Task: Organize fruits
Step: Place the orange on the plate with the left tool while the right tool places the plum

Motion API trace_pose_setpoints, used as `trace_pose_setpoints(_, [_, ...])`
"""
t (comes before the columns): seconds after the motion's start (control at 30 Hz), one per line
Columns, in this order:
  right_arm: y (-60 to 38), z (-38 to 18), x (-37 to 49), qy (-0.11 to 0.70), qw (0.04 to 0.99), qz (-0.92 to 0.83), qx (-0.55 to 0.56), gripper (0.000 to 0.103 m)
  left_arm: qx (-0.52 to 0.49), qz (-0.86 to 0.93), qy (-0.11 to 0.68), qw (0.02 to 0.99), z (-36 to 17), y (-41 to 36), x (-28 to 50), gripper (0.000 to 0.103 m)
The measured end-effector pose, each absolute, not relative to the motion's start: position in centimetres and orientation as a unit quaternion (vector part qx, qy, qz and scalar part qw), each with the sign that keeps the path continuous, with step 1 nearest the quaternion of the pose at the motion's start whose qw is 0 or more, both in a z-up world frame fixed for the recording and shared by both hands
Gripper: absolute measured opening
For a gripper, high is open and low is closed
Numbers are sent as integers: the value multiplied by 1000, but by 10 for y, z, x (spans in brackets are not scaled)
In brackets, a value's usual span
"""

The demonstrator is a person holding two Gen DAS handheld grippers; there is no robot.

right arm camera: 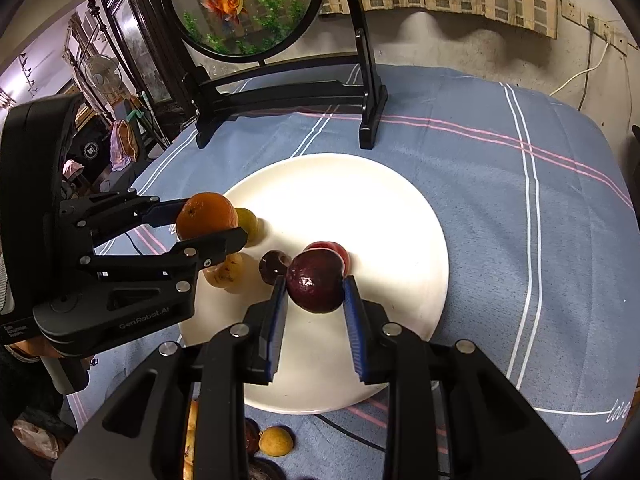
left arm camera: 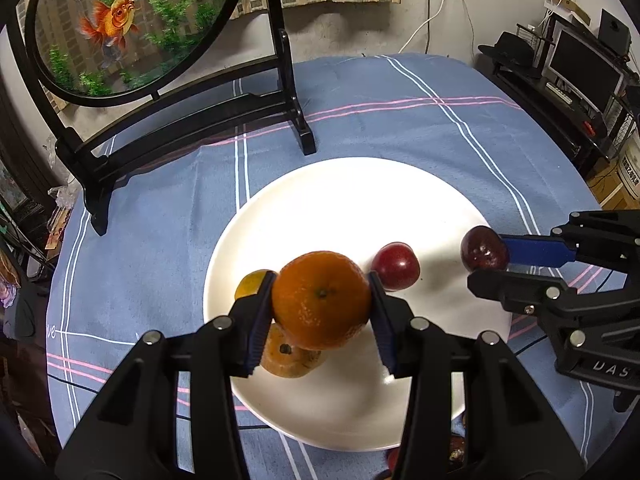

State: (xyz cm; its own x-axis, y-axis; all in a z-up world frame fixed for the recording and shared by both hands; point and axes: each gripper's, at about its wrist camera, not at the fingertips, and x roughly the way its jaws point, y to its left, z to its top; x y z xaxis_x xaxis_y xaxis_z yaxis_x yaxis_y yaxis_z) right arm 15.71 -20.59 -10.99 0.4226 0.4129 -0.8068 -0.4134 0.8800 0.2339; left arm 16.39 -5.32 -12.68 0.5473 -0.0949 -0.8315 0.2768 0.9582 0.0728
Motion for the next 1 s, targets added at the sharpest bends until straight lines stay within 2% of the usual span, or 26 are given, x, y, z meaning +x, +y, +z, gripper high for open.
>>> trace_pose_setpoints(0.5, [-206, -115, 165, 487, 841, 237, -1, 29, 100, -101, 471, 870, -131, -55, 173, 46])
trace_pose_setpoints(0.53, [-205, -117, 167, 492, 838, 235, -3, 29, 104, -100, 473, 869, -132, -56, 174, 48])
trace_pose_setpoints(0.57, [-204, -119, 168, 497, 836, 232, -6, 29, 108, -97, 472, 870, -132, -57, 175, 63])
trace_pose_setpoints(0.6, [-202, -122, 170, 506, 832, 228, -8, 29, 110, -94, 463, 874, -129, -57, 174, 72])
trace_pose_setpoints(0.83, [-210, -112, 180, 505, 836, 214, 10, 35, 103, -84, 451, 883, -115, -49, 173, 72])
trace_pose_setpoints(0.93, [-218, -90, 175, 480, 849, 217, 28, 35, 97, -79, 445, 887, -106, -43, 166, 73])
trace_pose_setpoints(1.0, [-225, -67, 166, 454, 862, 221, 43, 36, 94, -74, 434, 893, -96, -39, 157, 78])
